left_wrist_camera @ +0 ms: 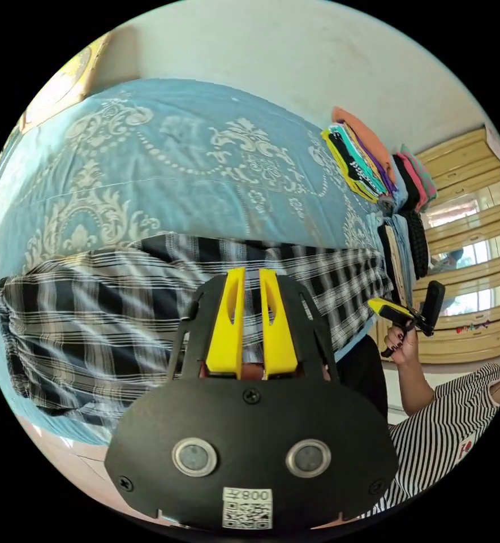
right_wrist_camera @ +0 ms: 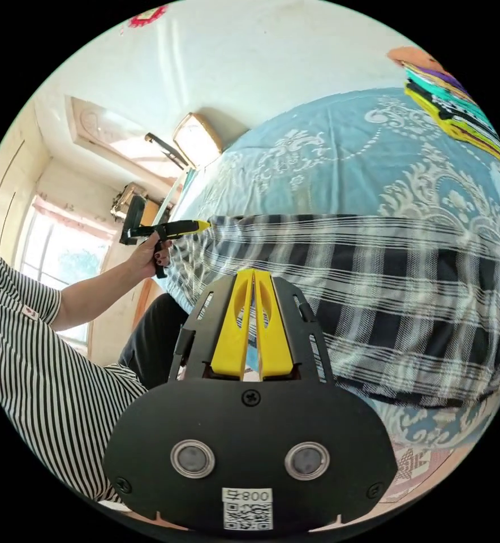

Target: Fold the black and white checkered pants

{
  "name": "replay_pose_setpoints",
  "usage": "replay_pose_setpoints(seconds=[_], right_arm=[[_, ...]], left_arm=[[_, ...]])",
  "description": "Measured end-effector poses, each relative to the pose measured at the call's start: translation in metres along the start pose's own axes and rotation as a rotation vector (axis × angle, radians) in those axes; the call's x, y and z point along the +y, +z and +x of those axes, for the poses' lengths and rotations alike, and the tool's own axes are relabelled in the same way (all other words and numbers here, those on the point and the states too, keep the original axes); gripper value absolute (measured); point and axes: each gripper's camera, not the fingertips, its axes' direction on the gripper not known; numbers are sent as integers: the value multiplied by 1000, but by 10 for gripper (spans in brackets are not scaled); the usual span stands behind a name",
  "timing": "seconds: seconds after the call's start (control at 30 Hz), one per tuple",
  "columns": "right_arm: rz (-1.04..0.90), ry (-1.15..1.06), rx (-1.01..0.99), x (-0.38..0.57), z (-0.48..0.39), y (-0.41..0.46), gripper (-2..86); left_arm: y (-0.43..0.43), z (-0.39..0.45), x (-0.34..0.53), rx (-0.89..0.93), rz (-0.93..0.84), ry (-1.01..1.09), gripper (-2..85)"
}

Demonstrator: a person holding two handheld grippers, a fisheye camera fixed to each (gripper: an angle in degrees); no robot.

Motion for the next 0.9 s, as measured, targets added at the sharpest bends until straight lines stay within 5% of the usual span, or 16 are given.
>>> replay_pose_setpoints(seconds=[0.27, 0.9], right_arm=[[-199, -191, -22, -90, -35, 133, 2], [-311, -580, 107, -236, -43, 320, 65]], left_arm=[[-22, -94, 2, -42, -49, -27, 40], [-134, -230, 129, 217, 210, -26, 13]])
